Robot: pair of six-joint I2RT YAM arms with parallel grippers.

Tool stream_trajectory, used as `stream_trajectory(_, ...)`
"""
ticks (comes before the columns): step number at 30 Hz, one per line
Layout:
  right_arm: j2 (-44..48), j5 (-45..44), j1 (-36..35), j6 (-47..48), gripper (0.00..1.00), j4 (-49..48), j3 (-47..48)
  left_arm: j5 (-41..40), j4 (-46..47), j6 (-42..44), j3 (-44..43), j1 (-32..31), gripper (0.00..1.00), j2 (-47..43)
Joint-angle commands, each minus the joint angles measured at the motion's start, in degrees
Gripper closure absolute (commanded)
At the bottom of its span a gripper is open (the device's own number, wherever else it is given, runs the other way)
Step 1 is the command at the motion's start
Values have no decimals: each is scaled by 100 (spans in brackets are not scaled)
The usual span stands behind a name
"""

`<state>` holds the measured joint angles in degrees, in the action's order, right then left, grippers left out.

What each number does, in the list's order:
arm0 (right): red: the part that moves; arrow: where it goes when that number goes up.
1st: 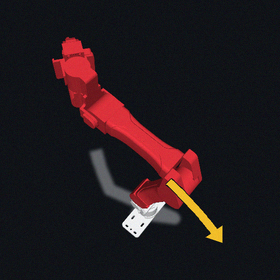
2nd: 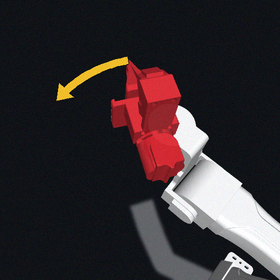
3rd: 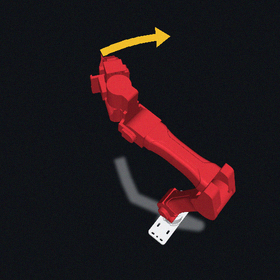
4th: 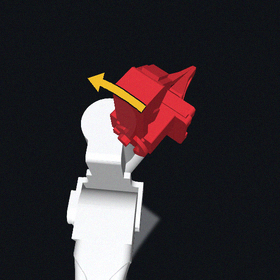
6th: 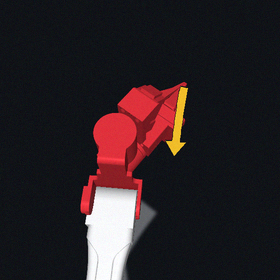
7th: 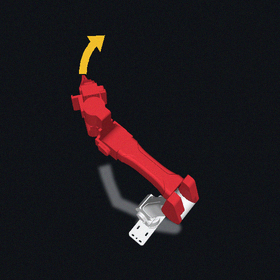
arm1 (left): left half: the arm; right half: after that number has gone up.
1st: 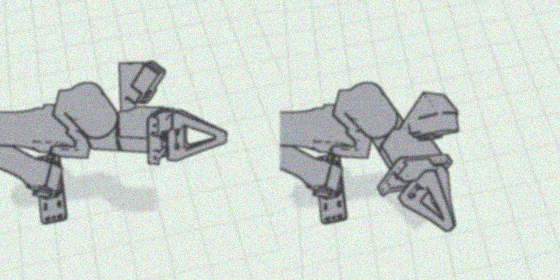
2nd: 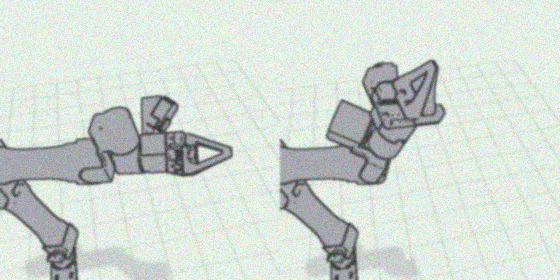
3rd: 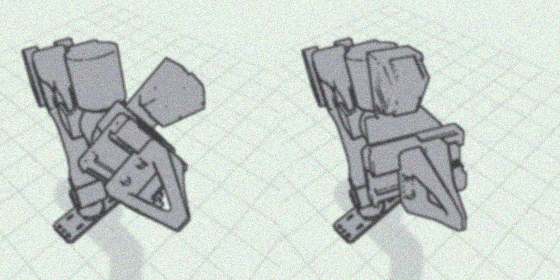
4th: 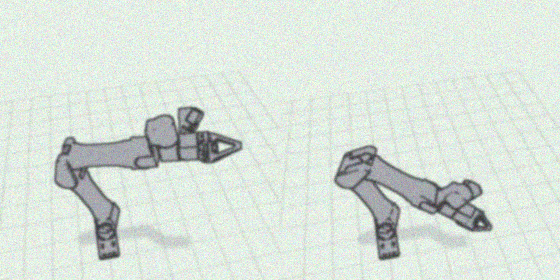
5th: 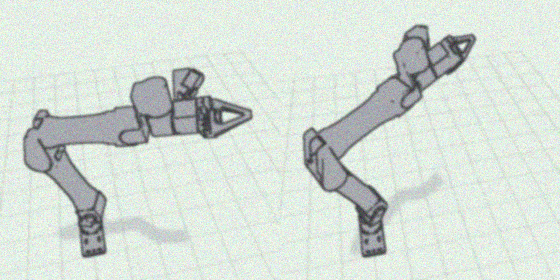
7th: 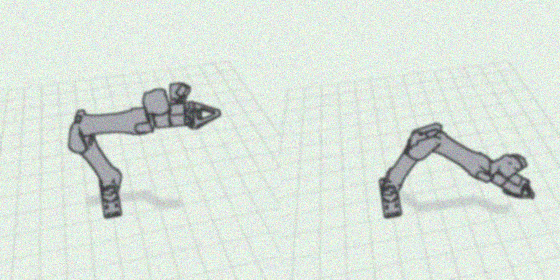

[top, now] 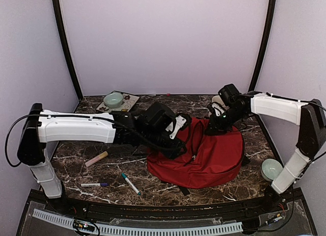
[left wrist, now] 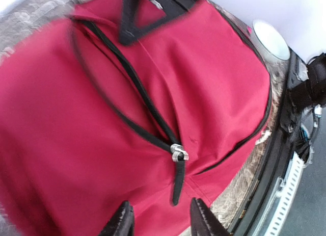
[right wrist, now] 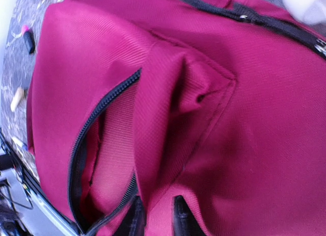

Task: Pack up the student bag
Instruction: Unzip the lower front pocket of the student bag, then pick up the pen at the center of the board.

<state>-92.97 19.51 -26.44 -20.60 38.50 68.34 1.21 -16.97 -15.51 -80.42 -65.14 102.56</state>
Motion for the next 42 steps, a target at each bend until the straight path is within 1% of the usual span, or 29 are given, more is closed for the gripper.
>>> stream_trajectory(1, 404, -288, 50, 197, 74, 458, 361, -1367, -849, -327, -264, -24, 54, -750)
stream_trajectory(3, 529, -380, 51, 228, 69, 562, 426, -2004, -1254, -634, -220, -25, 50, -979)
stream_trajectory(4, 586, -432, 51, 239, 67, 603, 445, -2355, -1515, -887, -184, -25, 46, -1082)
stream_trajectory(5, 647, -491, 51, 246, 66, 648, 470, -2738, -1930, -1429, -132, -25, 37, -1185)
stream_trajectory(7, 762, -581, 55, 249, 64, 735, 500, -3131, -2704, -2539, -34, -16, 11, -1353)
stream_trajectory(8, 830, -627, 51, 247, 63, 773, 501, -3128, -2997, -2972, 35, -16, 4, -1446)
stream_trajectory(9, 902, -667, 51, 242, 63, 799, 493, -2966, -3130, -3222, 138, -16, 3, -1539)
stream_trajectory(11, 1055, -709, 51, 210, 62, 845, 455, -2635, -3416, -3832, 326, -16, 3, -1714)
stream_trajectory(13, 1214, -744, 51, 183, 61, 872, 386, -2345, -3901, -4578, 502, -9, 5, -1781)
stream_trajectory(16, 1430, -782, 51, 141, 60, 873, 265, -1796, -4290, -5309, 778, -9, 12, -1748)
stream_trajectory(18, 1517, -799, 51, 113, 60, 862, 183, -1454, -4483, -5685, 987, -15, 13, -1703)
stream_trajectory(22, 1601, -795, 50, 20, 60, 831, 85, -1315, -4527, -5987, 1287, 5, 12, -1691)
stream_trajectory(26, 1677, -692, 51, -42, 59, 785, 122, -870, -4007, -6111, 1911, 309, 12, -1792)
stream_trajectory(28, 1746, -692, 51, -80, 59, 772, 134, -761, -3856, -6221, 2075, 465, 12, -1860)
stream_trajectory(31, 1882, -739, 48, -114, 58, 773, 118, -836, -3932, -6452, 2050, 542, 12, -1886)
stream_trajectory(36, 2117, -835, 51, -259, 56, 684, -95, -527, -3735, -6725, 2237, 789, 13, -1778)
stream_trajectory(39, 2233, -851, 51, -339, 56, 696, -187, -486, -3683, -6948, 2209, 799, 13, -1675)
stream_trajectory(42, 2406, -913, 55, -390, 56, 795, -190, -445, -3772, -7359, 2214, 815, 14, -1596)
